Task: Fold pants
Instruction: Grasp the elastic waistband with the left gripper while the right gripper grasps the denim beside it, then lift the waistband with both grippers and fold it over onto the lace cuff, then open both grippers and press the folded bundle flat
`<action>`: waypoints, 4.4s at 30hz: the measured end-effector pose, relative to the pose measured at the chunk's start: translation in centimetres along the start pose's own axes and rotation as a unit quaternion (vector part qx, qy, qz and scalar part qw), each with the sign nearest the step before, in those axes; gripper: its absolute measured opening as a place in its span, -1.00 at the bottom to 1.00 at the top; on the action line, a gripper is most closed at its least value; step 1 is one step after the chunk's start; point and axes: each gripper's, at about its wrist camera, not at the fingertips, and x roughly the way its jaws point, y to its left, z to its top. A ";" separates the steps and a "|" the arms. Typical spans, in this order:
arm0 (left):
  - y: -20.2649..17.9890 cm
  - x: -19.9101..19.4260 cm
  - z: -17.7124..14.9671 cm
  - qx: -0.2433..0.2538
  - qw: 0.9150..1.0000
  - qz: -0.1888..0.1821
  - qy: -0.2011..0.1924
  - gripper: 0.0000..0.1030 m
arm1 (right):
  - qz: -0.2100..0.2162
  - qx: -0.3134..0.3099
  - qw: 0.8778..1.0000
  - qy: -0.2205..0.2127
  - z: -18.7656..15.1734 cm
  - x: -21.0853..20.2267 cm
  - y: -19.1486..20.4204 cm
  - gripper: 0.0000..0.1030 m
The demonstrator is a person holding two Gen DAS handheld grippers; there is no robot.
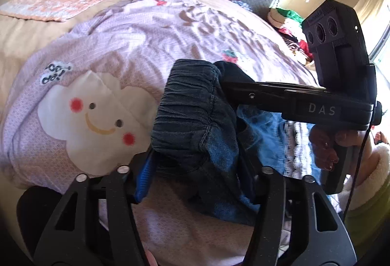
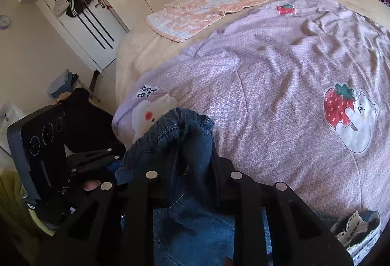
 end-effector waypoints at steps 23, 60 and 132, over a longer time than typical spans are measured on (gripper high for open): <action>-13.7 0.0 -0.3 0.128 0.991 -0.044 0.003 -0.27 | -0.064 0.071 0.987 -0.129 -8.8 -16.2 -4.6 -0.64; -11.1 -1.5 -1.8 0.146 0.989 -0.012 -0.011 0.74 | -0.102 0.035 0.993 -0.039 -11.1 -14.5 -3.1 0.59; -16.4 5.2 -4.2 0.219 0.975 0.005 0.037 0.62 | -0.252 0.231 0.935 -0.099 -18.8 -17.5 -9.9 0.68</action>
